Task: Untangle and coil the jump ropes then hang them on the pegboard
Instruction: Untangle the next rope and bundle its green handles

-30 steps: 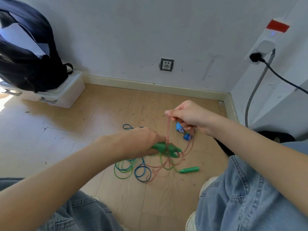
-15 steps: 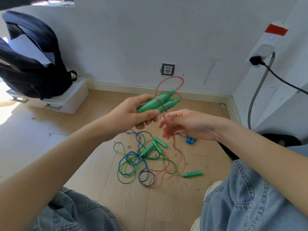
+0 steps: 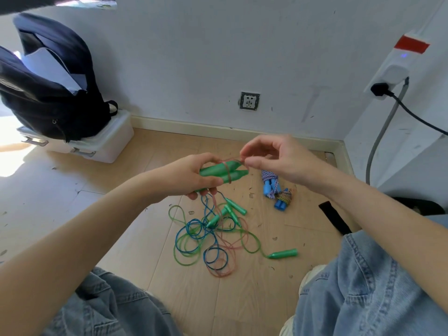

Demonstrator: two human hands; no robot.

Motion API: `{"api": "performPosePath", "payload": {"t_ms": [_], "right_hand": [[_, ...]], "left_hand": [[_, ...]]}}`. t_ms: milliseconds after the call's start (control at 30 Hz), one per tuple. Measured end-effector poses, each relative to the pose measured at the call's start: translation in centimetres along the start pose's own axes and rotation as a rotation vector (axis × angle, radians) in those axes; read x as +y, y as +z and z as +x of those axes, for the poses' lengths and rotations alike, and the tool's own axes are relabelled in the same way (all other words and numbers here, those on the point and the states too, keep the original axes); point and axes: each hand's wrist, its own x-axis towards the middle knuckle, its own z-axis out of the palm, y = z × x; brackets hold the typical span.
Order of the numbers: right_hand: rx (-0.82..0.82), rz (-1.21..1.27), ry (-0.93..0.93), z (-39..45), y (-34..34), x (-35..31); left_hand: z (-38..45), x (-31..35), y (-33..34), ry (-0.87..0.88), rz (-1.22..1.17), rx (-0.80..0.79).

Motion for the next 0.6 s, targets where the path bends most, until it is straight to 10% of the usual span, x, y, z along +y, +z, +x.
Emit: {"api": "performPosePath", "payload": {"t_ms": [400,600], "right_hand": [[0.172,-0.201,0.044,0.7,0.7,1.3],[0.492,0.362,0.360,0.8,-1.1,1.7]], "left_hand": [[-0.2,0.6,1.0,0.082,0.113,-0.163],[-0.3,1.0,0.9,0.136,0.161,-0.236]]}}
